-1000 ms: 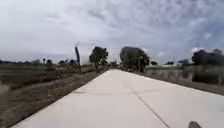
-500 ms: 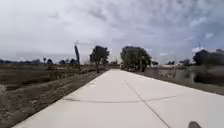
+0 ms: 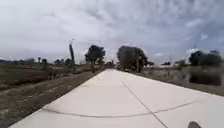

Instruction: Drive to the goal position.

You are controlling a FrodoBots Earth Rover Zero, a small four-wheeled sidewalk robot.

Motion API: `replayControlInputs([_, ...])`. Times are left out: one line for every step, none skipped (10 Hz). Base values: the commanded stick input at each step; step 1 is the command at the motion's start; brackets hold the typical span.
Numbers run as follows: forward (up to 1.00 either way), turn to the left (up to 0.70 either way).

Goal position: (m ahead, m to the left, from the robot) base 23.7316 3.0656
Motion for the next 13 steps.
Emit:
replayControlInputs([1.0, 0.0])
replayControlInputs([1.0, 0.0])
replayControlInputs([1.0, 0.0])
replayControlInputs([1.0, 0.0])
replayControlInputs([1.0, 0.0])
replayControlInputs([1.0, 0.0])
replayControlInputs([1.0, 0.0])
replayControlInputs([1.0, 0.0])
replayControlInputs([1.0, 0.0])
replayControlInputs([1.0, 0.0])
replayControlInputs([1.0, 0.0])
replayControlInputs([1.0, 0.0])
replayControlInputs([1.0, 0.0])
